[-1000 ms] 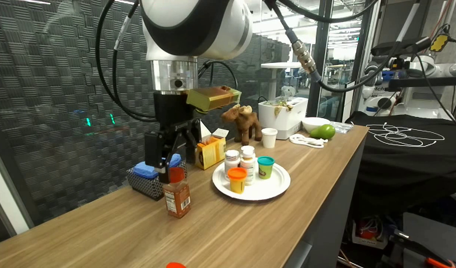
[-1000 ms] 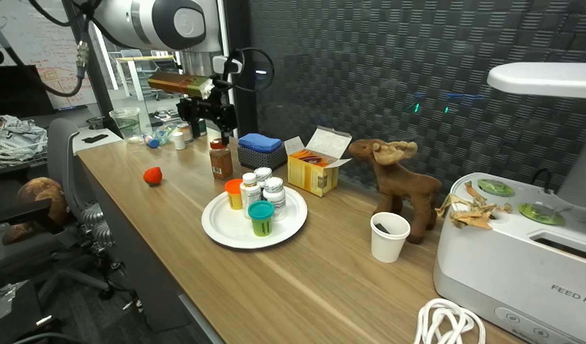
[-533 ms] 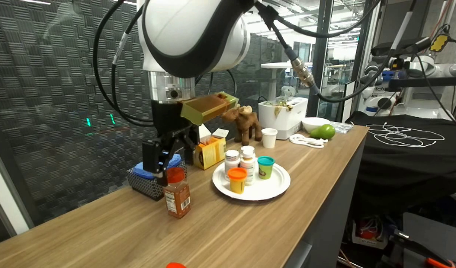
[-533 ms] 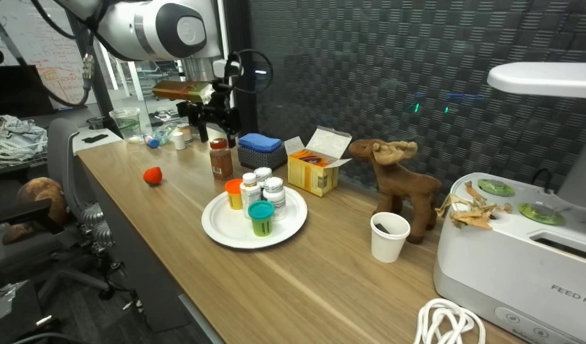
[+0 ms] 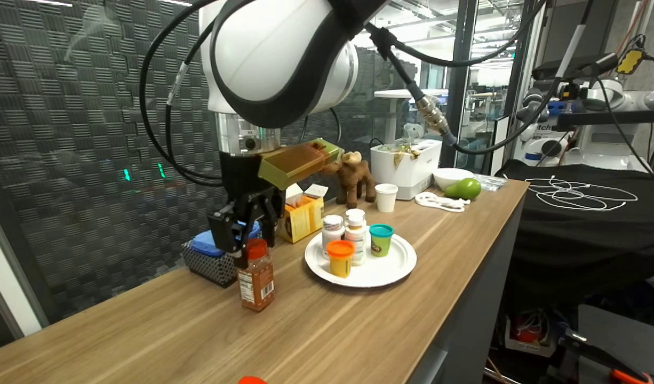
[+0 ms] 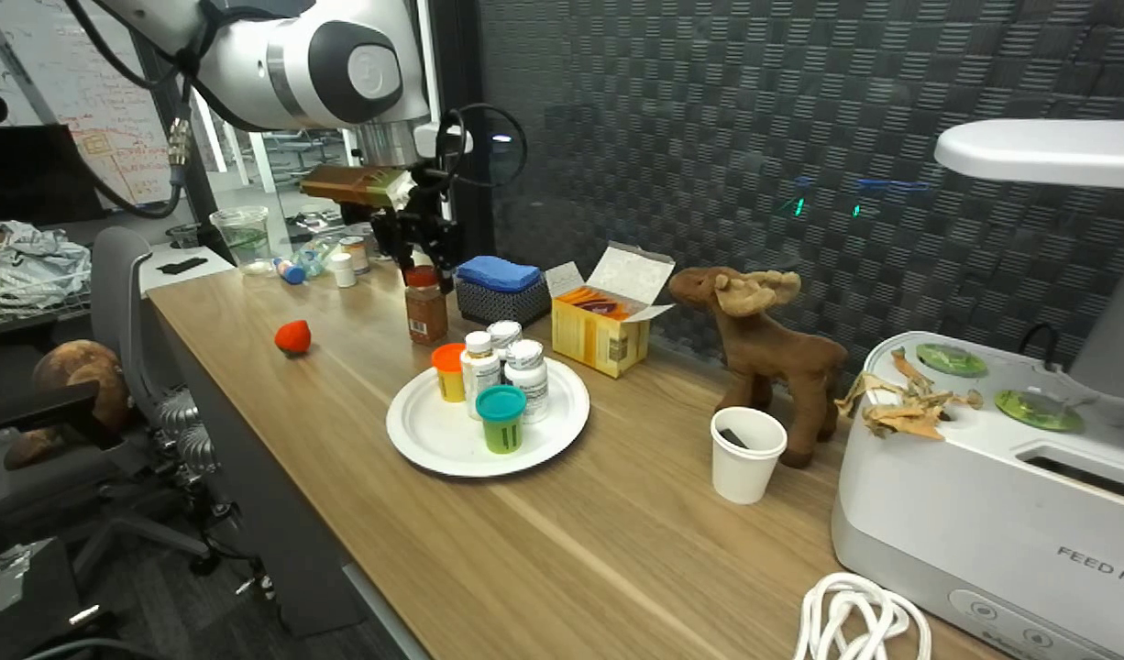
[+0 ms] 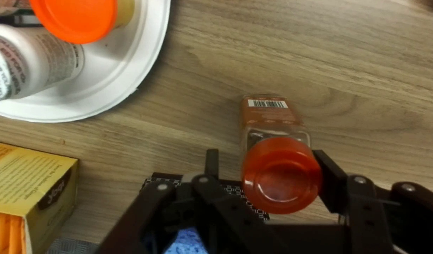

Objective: Put the containers and strawberry toy on the white plate

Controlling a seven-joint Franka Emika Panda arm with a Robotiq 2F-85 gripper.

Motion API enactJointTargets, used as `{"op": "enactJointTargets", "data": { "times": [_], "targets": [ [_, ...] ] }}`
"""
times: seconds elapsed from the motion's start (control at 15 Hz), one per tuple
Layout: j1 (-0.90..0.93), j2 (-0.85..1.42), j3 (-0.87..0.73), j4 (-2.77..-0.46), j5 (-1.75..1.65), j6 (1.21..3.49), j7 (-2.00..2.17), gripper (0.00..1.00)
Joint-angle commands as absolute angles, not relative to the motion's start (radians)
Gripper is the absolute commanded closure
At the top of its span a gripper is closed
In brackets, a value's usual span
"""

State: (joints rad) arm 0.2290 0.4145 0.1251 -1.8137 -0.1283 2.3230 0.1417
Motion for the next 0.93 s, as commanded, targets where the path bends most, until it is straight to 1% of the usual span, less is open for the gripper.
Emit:
{"op": "enactJointTargets", "data": {
  "times": [0.0, 0.13, 0.47, 0.87],
  "targets": [
    [0.24, 0.411, 0.117, -1.803, -0.135, 2.335, 0.156, 0.63],
    [0.237, 0.407, 0.121, -1.803, -0.128, 2.319, 0.144, 0.76],
    [0.236, 0.393, 0.11, -1.77, -0.127, 2.213, 0.167, 0.76],
    [0.231, 0.315, 0.064, -1.729, -0.183, 2.112, 0.234, 0.76]
  ]
}}
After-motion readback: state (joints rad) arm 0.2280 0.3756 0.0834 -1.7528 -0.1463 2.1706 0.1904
